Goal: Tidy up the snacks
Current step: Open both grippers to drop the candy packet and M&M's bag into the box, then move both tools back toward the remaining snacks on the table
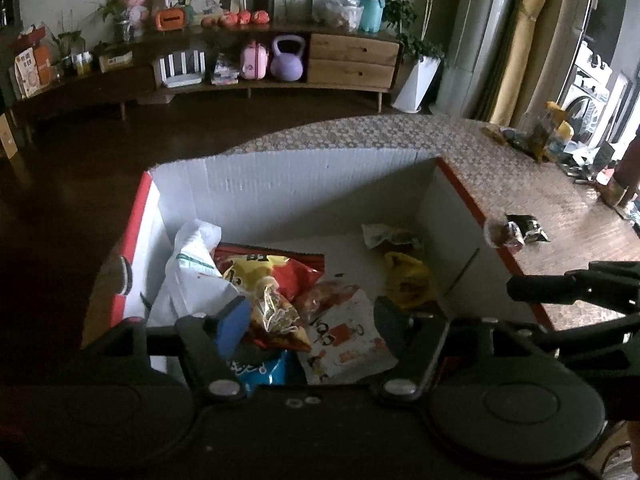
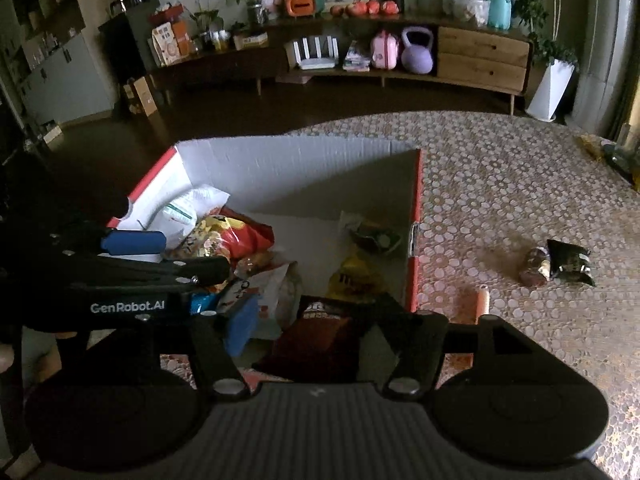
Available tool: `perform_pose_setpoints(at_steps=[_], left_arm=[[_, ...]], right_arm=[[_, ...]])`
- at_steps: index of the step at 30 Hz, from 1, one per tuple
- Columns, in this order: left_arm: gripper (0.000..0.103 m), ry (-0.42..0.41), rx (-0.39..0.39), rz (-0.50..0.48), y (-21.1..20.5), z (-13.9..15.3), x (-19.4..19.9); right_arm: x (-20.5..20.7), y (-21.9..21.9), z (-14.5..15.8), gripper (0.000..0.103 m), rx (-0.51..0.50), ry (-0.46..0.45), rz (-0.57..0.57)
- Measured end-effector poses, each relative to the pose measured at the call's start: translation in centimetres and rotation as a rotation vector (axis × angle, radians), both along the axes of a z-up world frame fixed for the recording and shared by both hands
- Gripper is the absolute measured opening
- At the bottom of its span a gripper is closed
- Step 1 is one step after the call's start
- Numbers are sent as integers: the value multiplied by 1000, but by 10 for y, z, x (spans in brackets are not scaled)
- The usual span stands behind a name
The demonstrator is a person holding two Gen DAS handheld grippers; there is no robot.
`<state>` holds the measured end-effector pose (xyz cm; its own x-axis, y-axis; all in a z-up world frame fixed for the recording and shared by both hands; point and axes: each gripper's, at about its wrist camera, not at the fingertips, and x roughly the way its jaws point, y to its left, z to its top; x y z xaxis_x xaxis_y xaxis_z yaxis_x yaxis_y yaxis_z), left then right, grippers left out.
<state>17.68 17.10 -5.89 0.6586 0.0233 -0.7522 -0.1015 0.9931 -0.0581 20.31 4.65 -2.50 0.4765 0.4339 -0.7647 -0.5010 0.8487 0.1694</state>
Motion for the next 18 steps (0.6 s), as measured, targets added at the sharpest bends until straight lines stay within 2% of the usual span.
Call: perform_pose_setpoints(at_steps=[6,10,14,18], left_arm=[[77,-49,15,-23,-12,20,-17],[87,-81,15,-34,-20,32,-29],[91,-115,10,-47,-31,45,-41],[101,-149,4,-48,-42,56,-51]], right_arm=[[-16,-14,19,71,24,-31,-7],[-30,-28,32,79,46,-61,-18],[-43,-44,43,81,66,-79,-17],[-57,-63,53,87,70,-103,-19]])
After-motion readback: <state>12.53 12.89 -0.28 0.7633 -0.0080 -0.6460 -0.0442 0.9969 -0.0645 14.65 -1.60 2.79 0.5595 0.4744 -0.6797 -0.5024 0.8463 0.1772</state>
